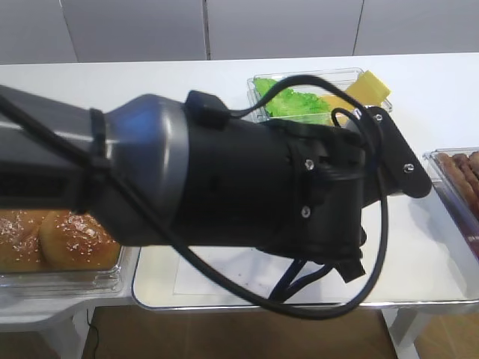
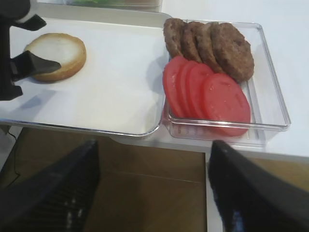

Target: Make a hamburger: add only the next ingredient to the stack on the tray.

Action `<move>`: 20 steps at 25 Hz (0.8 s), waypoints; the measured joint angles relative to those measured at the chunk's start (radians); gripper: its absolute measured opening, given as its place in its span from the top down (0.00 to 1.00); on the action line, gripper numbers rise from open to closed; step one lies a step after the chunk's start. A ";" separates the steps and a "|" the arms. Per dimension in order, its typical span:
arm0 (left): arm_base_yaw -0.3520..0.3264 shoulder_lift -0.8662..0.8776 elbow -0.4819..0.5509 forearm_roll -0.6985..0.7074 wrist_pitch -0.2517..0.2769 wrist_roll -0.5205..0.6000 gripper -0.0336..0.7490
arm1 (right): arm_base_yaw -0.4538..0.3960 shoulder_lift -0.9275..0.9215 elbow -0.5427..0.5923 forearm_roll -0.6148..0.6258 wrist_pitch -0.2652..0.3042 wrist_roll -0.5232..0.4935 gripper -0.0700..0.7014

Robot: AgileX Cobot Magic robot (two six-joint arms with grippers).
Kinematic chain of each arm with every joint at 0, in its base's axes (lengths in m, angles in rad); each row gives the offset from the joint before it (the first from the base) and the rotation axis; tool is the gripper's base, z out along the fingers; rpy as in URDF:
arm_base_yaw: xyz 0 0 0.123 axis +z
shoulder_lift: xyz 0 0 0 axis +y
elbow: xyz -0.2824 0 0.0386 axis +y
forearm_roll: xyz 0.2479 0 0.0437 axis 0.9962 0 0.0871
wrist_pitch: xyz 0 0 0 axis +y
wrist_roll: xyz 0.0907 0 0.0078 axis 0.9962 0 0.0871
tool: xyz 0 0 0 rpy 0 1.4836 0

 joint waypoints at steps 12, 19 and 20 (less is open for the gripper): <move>0.133 -0.090 -0.039 -0.273 0.046 0.175 0.32 | 0.000 0.000 0.000 0.000 0.000 0.000 0.22; 0.383 -0.234 -0.039 -0.670 0.080 0.487 0.37 | 0.000 0.000 0.000 0.000 0.000 0.000 0.22; 0.415 -0.254 -0.039 -0.713 0.088 0.520 0.38 | 0.000 0.000 0.000 0.000 0.000 0.000 0.22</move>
